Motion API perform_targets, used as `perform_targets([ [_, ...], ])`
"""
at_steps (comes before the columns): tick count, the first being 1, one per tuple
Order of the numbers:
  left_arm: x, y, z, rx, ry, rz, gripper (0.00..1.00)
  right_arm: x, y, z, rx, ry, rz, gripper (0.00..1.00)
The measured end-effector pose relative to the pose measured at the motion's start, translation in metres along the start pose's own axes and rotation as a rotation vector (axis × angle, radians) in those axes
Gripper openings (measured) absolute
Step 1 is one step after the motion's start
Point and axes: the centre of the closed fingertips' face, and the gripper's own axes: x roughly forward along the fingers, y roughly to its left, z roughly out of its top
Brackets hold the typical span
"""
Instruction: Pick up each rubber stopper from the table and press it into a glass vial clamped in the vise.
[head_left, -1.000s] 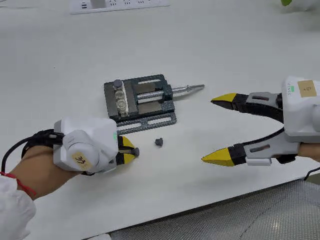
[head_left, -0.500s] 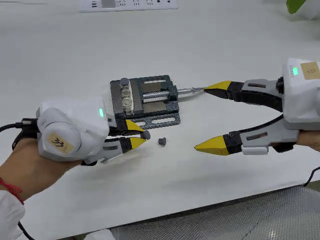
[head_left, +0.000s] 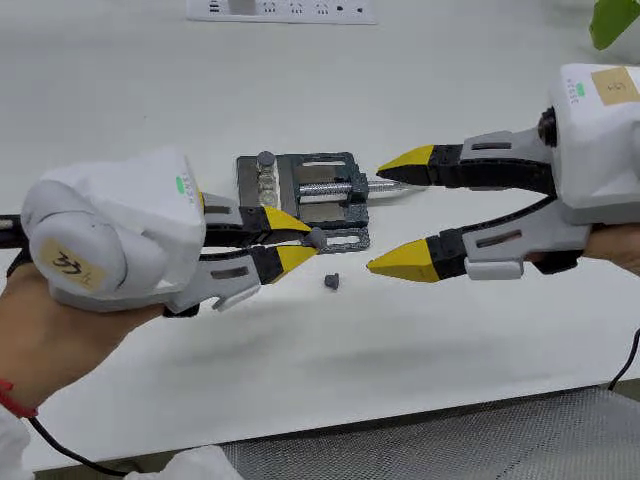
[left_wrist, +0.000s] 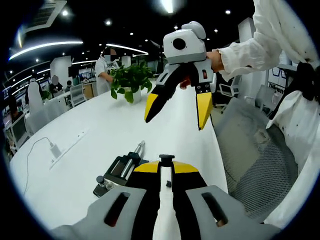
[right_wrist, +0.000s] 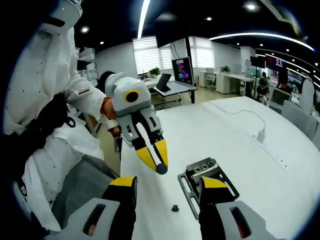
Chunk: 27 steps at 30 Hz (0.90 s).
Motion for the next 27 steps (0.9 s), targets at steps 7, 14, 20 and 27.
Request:
perform_targets([
  [7, -0.005, -0.003, 0.014, -0.023, -0.051, 0.015, 0.04, 0.007, 0.008, 0.011, -0.021, 0.008, 0.047, 0.29],
  [14, -0.01, -0.005, 0.021, -0.022, -0.075, 0.021, 0.04, 0.011, 0.015, 0.015, -0.029, 0.023, 0.088, 0.18],
  [20, -0.013, -0.007, 0.027, -0.003, -0.088, 0.017, 0.04, 0.012, 0.019, 0.017, -0.032, 0.03, 0.107, 0.13],
  [27, -0.012, -0.011, 0.03, 0.026, -0.086, -0.005, 0.04, 0.012, 0.022, 0.019, -0.034, 0.028, 0.132, 0.11],
])
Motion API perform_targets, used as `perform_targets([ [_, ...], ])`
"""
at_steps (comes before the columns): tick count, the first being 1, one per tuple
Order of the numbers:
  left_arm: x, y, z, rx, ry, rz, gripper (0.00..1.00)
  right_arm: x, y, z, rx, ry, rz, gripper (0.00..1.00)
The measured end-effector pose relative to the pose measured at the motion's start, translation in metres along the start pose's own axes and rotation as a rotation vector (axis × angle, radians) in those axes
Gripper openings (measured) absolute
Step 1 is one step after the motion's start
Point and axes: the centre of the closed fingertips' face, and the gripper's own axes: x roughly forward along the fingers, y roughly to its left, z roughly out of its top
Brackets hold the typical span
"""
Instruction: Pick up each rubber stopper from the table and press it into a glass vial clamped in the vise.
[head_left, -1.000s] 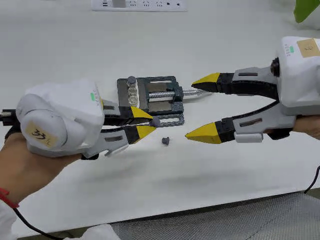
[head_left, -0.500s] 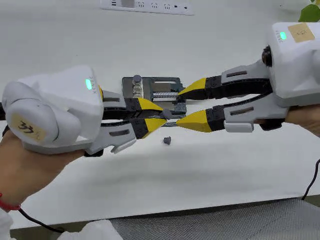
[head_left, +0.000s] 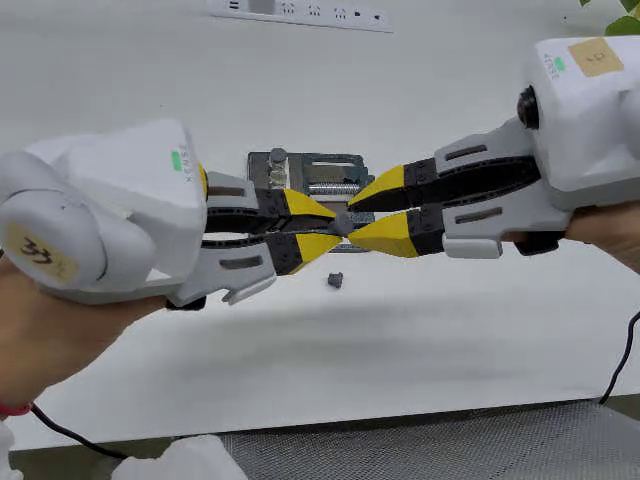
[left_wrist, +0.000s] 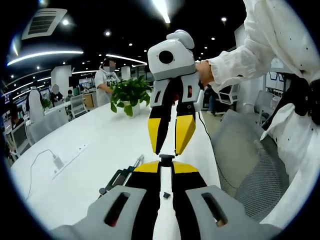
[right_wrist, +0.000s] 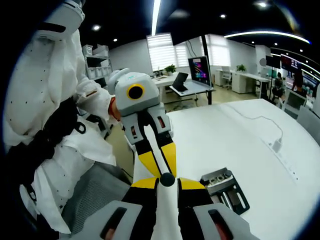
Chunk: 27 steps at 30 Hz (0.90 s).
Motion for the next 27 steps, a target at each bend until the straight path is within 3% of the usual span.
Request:
perform_targets([
  [21, -0.0006, -0.0011, 0.0047, 0.014, 0.003, -0.031, 0.03, -0.0006, 0.0026, 0.0029, -0.028, 0.013, 0.025, 0.07],
  [27, -0.0003, -0.0017, 0.005, 0.024, 0.02, -0.04, 0.03, -0.0001, 0.0042, 0.0037, -0.022, 0.014, 0.027, 0.06],
])
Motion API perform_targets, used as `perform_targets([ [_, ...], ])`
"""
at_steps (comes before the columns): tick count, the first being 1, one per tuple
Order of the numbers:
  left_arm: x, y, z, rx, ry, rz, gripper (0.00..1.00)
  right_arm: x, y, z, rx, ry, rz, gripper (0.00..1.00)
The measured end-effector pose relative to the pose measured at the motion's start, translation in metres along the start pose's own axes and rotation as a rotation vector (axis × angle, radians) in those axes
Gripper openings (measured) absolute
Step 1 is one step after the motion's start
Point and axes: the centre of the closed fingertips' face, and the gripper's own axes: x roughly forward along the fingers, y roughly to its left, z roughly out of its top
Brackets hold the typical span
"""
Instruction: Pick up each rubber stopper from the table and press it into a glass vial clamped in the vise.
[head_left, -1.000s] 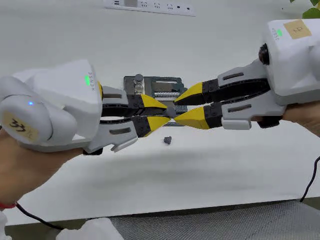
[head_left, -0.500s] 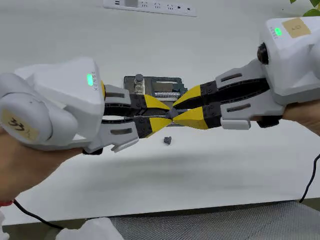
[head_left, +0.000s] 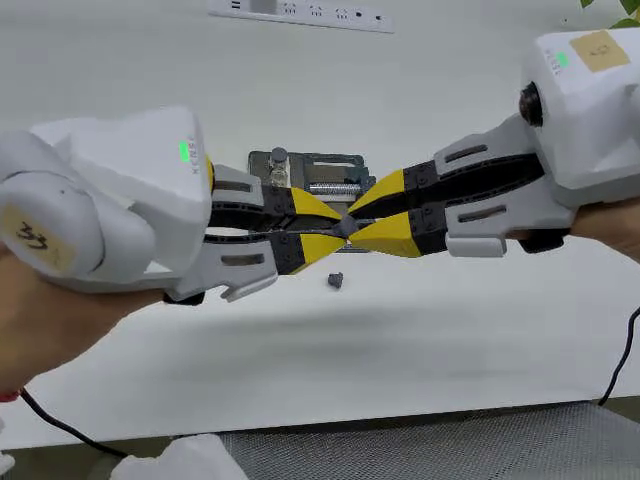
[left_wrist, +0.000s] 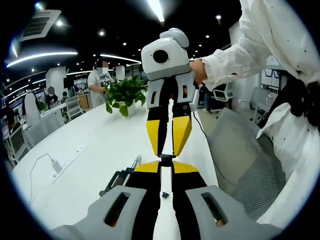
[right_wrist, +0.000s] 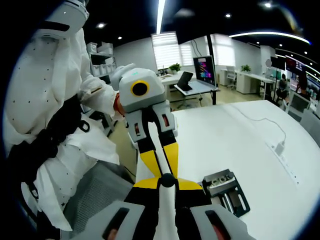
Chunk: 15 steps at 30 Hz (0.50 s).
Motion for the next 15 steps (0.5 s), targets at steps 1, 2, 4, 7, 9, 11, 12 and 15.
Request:
perform_targets([
  [1, -0.0003, -0.0004, 0.0002, -0.002, 0.003, -0.002, 0.03, 0.0001, 0.0006, 0.0002, 0.003, -0.002, 0.002, 0.06],
  [2, -0.0003, -0.0009, 0.0004, -0.002, 0.009, -0.004, 0.03, 0.0001, 0.0012, 0.0004, 0.003, -0.005, 0.006, 0.06],
  [4, -0.0001, -0.001, 0.0005, -0.015, 0.026, -0.006, 0.03, 0.0002, 0.0018, 0.0001, 0.008, -0.014, 0.01, 0.06],
  [7, 0.0006, -0.0001, 0.0018, -0.03, 0.061, -0.011, 0.04, -0.0007, 0.0013, 0.0014, 0.087, -0.072, 0.03, 0.06],
  [9, 0.0007, 0.0002, 0.0031, -0.032, 0.072, -0.018, 0.04, -0.003, 0.0003, 0.0014, 0.116, -0.094, 0.04, 0.06],
  [11, 0.0008, 0.0001, 0.0038, -0.041, 0.078, -0.026, 0.04, -0.0043, 0.0002, 0.0017, 0.126, -0.103, 0.045, 0.06],
  [12, 0.0009, 0.0, 0.0043, -0.047, 0.081, -0.031, 0.04, -0.0058, -0.0025, 0.0004, 0.141, -0.113, 0.051, 0.06],
  [15, 0.0009, -0.0007, 0.0039, -0.048, 0.084, -0.036, 0.04, -0.0063, -0.0019, 0.0011, 0.155, -0.121, 0.055, 0.05],
])
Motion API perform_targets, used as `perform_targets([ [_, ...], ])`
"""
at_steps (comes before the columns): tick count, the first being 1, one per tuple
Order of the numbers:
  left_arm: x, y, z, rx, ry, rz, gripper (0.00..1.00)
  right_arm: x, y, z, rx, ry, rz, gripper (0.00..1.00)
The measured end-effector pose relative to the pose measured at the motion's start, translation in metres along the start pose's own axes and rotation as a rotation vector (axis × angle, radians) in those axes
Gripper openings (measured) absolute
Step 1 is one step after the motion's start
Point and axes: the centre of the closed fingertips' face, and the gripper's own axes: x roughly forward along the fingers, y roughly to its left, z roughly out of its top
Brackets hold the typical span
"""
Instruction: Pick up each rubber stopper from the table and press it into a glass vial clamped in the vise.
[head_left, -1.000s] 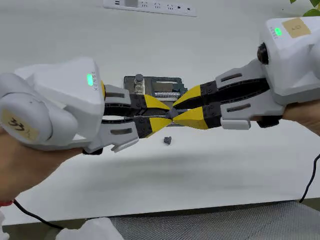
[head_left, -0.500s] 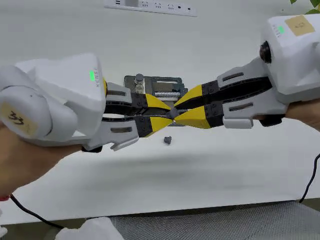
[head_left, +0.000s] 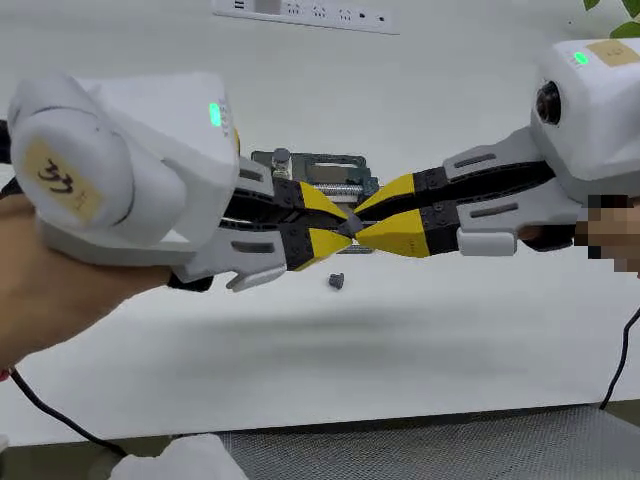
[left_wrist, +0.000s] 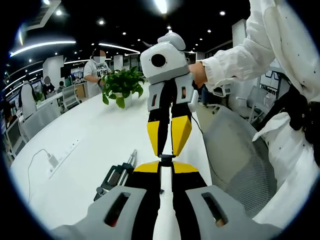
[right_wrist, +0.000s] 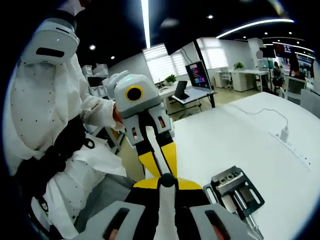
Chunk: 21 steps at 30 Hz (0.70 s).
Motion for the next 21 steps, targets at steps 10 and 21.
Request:
perform_targets([
  [10, 0.0002, -0.0009, -0.0054, -0.033, -0.018, -0.004, 0.04, 0.0033, 0.0012, -0.002, -0.022, 0.043, -0.01, 0.05],
  [21, -0.0023, -0.0011, -0.01, -0.052, -0.066, 0.013, 0.05, 0.009, 0.0, -0.004, -0.031, 0.088, -0.009, 0.05],
])
